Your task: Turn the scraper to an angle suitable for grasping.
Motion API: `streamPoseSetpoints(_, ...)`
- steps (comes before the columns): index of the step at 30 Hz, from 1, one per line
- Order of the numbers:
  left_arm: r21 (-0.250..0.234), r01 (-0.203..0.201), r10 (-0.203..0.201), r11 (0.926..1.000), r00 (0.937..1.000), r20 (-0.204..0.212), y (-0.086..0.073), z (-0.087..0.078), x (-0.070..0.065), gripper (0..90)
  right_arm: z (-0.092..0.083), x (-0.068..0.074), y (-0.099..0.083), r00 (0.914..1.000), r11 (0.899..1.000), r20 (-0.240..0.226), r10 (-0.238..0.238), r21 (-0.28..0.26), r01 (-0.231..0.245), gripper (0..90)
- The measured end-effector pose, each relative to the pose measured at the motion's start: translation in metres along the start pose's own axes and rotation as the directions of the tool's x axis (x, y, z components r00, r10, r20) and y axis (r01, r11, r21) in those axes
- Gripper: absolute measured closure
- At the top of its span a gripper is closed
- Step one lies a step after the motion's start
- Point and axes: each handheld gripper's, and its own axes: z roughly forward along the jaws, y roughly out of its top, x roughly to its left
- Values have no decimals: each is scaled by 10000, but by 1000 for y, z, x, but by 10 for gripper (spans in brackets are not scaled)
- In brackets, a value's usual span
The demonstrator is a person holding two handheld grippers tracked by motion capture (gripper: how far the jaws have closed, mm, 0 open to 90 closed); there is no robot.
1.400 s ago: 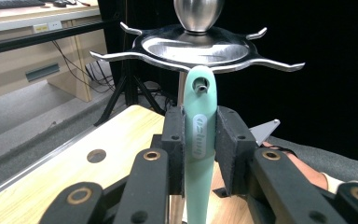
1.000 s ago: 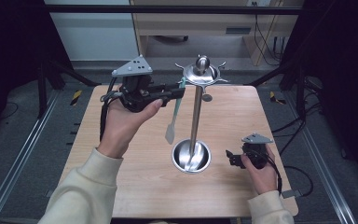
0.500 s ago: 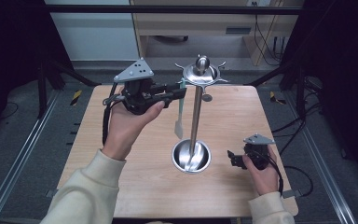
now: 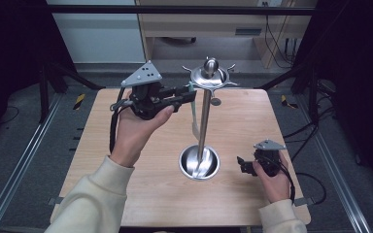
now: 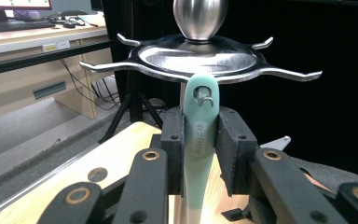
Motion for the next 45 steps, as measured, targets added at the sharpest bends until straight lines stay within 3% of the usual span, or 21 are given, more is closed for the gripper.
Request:
streamPoseSetpoints(6,-115,76,-75,9999,9999,84,-2,0,1,733,1,0,0,9999,9999,25,-113,55,112,75)
streamPoseSetpoints(19,-57,84,-85,9999,9998,-179,-4,-3,-3,693,1,3,0,9997,9997,-89,-241,88,242,72)
streamPoseSetpoints(23,65,106,-104,9999,9995,-297,-4,-3,-4,605,3,3,0,9997,9996,-66,-248,94,248,72)
streamPoseSetpoints(25,244,-25,41,9997,9977,-680,-6,-3,-5,512,4,4,1,9997,9996,-83,-228,148,229,73)
streamPoseSetpoints(27,290,-63,86,9996,9969,-784,-6,-3,-5,488,4,4,1,9996,9995,-97,-282,144,283,73)
streamPoseSetpoints(31,278,103,-76,9996,9952,-980,-11,-4,-5,377,4,4,1,9996,9995,-88,-285,167,286,72)
streamPoseSetpoints(43,468,-73,123,9989,9942,-1071,-20,-15,-15,226,3,3,1,9996,9995,-43,-268,159,268,72)
streamPoseSetpoints(45,549,-109,180,9984,9913,-1303,-24,-19,-15,194,4,3,0,9995,9994,-33,-313,166,314,71)
